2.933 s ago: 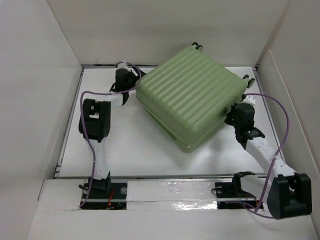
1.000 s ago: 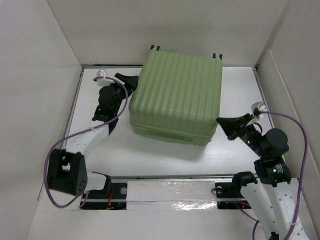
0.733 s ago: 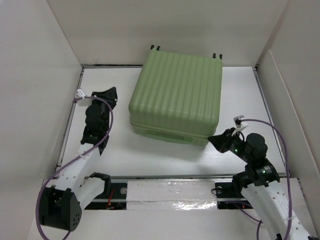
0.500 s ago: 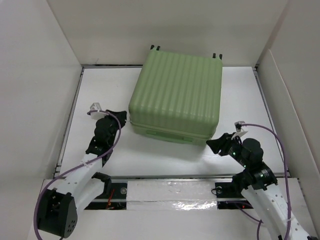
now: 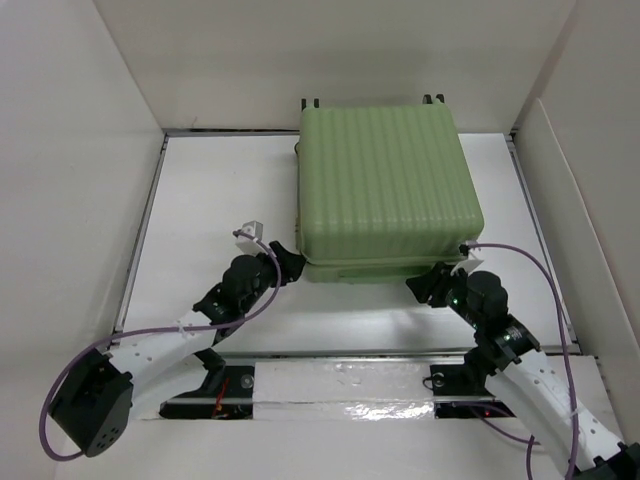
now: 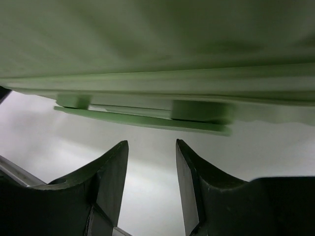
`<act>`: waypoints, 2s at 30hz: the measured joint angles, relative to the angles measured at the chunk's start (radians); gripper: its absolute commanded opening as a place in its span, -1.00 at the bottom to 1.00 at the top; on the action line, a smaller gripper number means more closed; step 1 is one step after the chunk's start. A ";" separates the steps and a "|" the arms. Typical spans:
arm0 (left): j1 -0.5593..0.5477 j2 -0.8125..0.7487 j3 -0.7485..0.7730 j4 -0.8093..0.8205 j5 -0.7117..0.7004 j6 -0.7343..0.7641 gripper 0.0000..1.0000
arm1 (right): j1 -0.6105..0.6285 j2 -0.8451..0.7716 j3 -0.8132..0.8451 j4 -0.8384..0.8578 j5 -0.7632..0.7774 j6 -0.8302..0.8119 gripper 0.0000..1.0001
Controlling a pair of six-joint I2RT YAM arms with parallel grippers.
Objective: Pack the luggage
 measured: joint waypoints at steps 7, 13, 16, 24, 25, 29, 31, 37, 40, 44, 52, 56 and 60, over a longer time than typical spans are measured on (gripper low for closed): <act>-0.013 -0.047 0.006 -0.033 0.010 -0.036 -0.29 | 0.022 -0.014 0.000 0.017 0.085 0.015 -0.03; -0.015 -0.233 0.003 -0.193 -0.094 -0.077 -0.29 | 0.027 0.093 -0.007 0.115 0.076 0.018 -0.09; -0.003 -0.297 0.003 -0.264 -0.154 -0.095 -0.26 | 0.064 0.211 -0.004 0.172 0.068 0.018 -0.11; 0.009 -0.305 0.175 -0.222 -0.088 -0.042 -0.47 | 0.270 0.524 0.094 0.354 0.192 0.016 -0.06; 0.009 -0.295 0.199 -0.192 -0.063 -0.031 -0.47 | 0.296 0.572 0.110 0.392 0.203 0.018 -0.04; 0.009 -0.256 0.232 -0.089 0.019 -0.009 -0.60 | 0.340 0.731 0.152 0.542 0.206 0.011 -0.02; 0.008 -0.230 0.232 -0.058 0.056 -0.001 -0.66 | 0.355 0.776 0.168 0.584 0.206 0.009 0.00; -0.372 -0.047 0.248 -0.027 -0.108 0.058 -0.64 | 0.449 0.580 0.210 0.465 0.250 -0.005 0.07; -0.517 0.064 0.255 -0.031 -0.217 0.064 -0.48 | 0.458 0.305 0.218 0.325 0.306 0.005 -0.12; -0.496 0.166 0.235 0.034 -0.257 0.044 -0.31 | 0.414 0.022 0.246 0.142 0.467 0.021 -0.77; -0.468 0.425 0.235 0.114 -0.271 0.023 0.11 | -0.315 0.306 0.511 0.093 0.487 -0.086 -1.00; -0.467 0.472 0.248 0.143 -0.272 0.006 0.26 | -0.720 0.443 0.507 0.169 0.236 -0.070 -0.90; -0.457 0.526 0.255 0.193 -0.270 -0.013 0.27 | -0.831 0.627 0.470 0.275 -0.013 -0.055 -0.80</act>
